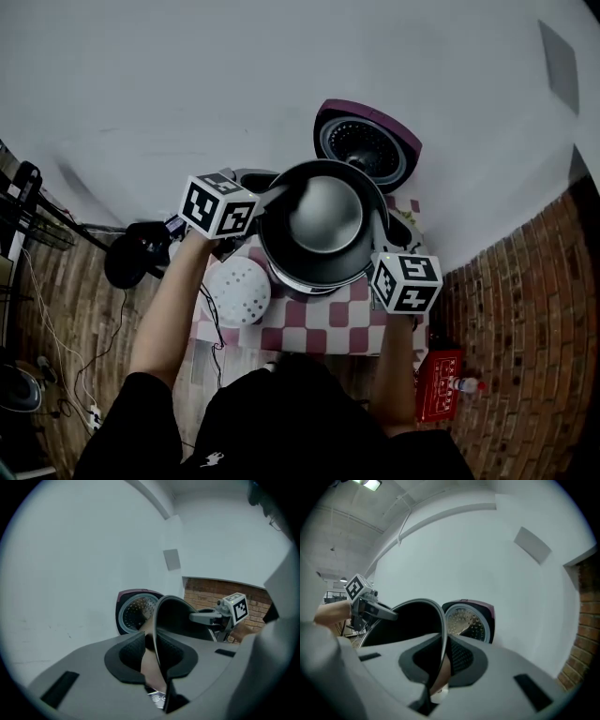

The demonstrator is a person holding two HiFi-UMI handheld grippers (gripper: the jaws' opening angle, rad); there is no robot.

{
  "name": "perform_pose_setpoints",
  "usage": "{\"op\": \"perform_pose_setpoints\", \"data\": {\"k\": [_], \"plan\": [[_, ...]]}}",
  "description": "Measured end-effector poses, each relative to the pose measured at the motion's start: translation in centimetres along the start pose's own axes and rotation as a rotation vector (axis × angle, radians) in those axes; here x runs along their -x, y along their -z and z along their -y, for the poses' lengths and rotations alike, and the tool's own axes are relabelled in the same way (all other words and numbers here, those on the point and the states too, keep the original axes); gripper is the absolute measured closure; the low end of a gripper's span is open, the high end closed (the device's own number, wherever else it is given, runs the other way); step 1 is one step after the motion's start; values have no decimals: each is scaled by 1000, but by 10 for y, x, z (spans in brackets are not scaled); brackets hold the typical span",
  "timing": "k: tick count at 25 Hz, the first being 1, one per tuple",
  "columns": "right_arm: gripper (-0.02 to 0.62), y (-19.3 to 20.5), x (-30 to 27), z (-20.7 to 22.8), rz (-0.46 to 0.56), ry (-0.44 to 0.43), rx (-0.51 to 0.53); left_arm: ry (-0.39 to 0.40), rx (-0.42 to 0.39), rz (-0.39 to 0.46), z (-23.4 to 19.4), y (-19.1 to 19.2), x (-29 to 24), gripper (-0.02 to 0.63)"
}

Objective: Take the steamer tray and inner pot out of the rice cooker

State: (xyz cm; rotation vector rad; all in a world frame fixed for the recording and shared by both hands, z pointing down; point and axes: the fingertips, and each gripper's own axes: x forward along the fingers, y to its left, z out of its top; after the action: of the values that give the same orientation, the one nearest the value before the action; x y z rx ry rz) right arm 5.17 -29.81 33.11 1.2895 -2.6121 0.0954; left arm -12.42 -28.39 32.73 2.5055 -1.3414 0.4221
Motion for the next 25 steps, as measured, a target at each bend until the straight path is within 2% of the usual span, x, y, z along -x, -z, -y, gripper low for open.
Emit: {"op": "perform_pose_setpoints", "data": {"k": [7,13,18,25], "plan": [[569,-2,53,-15,22,65,12,62,-30,55,39,1,26,541],[571,2,92,-4,27,122,30,112,-45,78,75,0,22,543],[571,1,107,7,47,119,32,104,-60,90,93,-7,20,542],[571,7,130,51,59,82,38,75,-50,92,134,-16,-7,541]]}}
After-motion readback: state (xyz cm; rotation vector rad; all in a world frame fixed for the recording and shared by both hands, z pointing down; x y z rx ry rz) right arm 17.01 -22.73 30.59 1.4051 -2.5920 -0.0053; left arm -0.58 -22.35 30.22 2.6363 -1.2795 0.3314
